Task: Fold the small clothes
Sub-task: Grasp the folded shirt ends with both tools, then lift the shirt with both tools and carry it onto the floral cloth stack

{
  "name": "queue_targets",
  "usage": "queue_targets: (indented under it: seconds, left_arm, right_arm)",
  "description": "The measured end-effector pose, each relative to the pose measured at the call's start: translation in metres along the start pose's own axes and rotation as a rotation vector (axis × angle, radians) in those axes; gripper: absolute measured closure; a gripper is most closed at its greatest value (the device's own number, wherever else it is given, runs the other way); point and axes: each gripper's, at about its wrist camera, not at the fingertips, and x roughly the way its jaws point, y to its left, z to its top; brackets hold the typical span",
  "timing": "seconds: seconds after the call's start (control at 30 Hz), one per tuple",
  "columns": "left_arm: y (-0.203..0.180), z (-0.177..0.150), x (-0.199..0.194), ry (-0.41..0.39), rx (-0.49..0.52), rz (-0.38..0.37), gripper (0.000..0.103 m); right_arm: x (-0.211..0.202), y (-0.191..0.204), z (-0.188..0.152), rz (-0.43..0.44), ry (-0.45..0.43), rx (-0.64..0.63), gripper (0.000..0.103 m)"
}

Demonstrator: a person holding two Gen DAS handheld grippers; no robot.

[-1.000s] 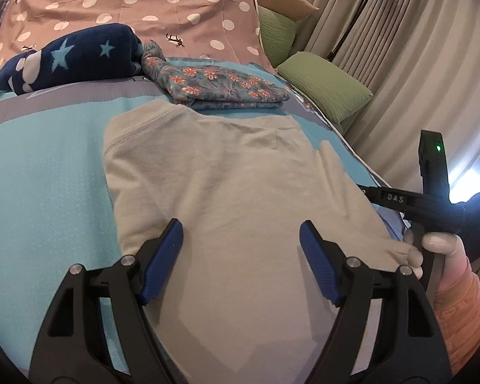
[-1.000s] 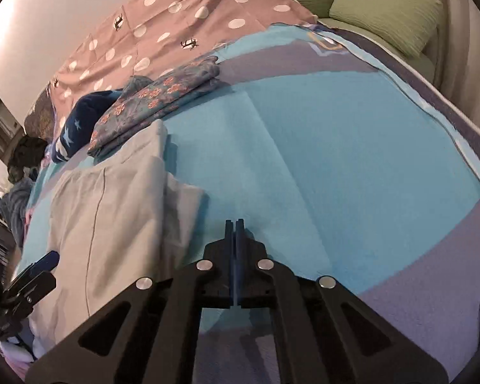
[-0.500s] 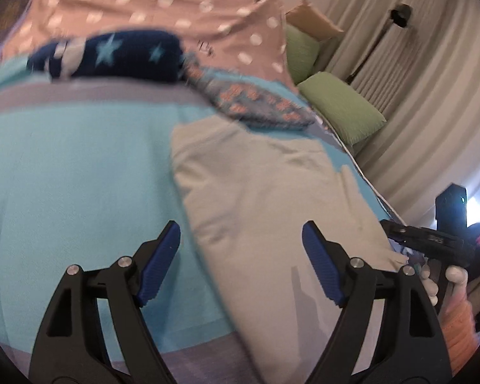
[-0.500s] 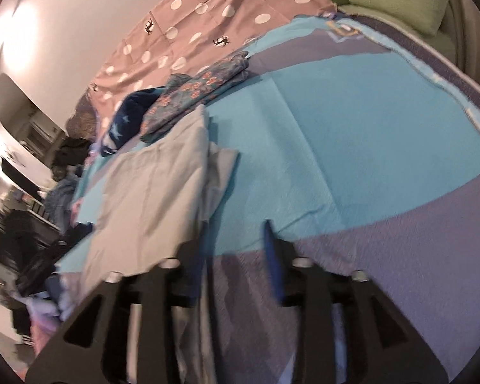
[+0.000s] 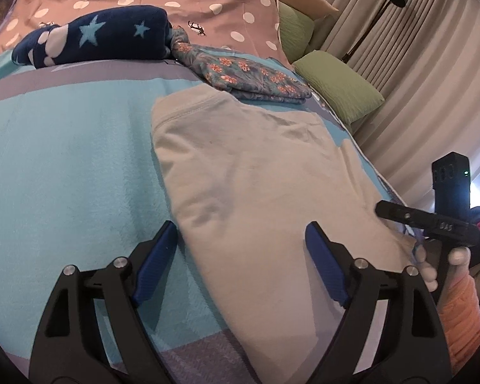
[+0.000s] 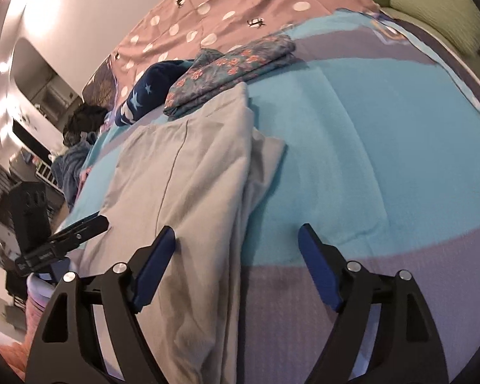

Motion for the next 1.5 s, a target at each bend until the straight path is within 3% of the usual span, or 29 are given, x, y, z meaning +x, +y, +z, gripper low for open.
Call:
queue_targets:
  seconds: [0.4,0.47,0.6,0.63,0.67,0.73,0.77,0.87,1.03,1.13,1.33,1.5]
  left_arm:
    - [0.0,0.014,0.014,0.024,-0.003,-0.014,0.018]
    - [0.001,0.016,0.016,0.032,0.003,-0.02,0.018]
    - [0.001,0.024,0.021,0.048,0.02,-0.027,0.02]
    - [0.001,0.026,0.022,0.047,0.026,-0.021,0.031]
    - [0.001,0.029,0.024,0.044,0.031,0.015,0.051]
    - [0.003,0.031,0.021,0.036,0.01,0.056,0.073]
    - [0.002,0.031,0.018,0.025,0.009,0.06,0.082]
    - [-0.012,0.033,-0.007,-0.048,0.04,0.056,0.087]
    - [-0.057,0.043,-0.055,-0.164,0.137,0.035,0.088]
    - [-0.085,0.059,-0.082,-0.226,0.199,0.032,0.088]
    - [-0.126,0.129,-0.112,-0.332,0.285,0.061,0.088]
    - [-0.141,0.198,-0.117,-0.412,0.318,0.114,0.088]
  right_arm:
    - [0.03,0.001,0.033,0.085,0.009,-0.075,0.024]
    - [0.035,0.001,0.037,0.118,0.016,-0.093,0.028]
    - [0.04,0.002,0.041,0.141,0.026,-0.094,0.056]
    - [0.04,0.001,0.041,0.139,0.021,-0.086,0.067]
    - [0.039,-0.001,0.04,0.133,0.014,-0.072,0.072]
    - [0.033,0.0,0.038,0.115,-0.012,-0.051,0.083]
    - [0.028,0.004,0.037,0.105,-0.029,-0.055,0.084]
    - [0.004,0.025,0.031,0.078,-0.098,-0.109,0.088]
    - [-0.054,0.07,0.027,0.033,-0.246,-0.213,0.089]
    - [-0.09,0.093,0.032,-0.056,-0.376,-0.301,0.089]
    - [-0.143,0.116,0.097,-0.116,-0.529,-0.331,0.089]
    - [-0.144,0.12,0.164,-0.16,-0.58,-0.334,0.089]
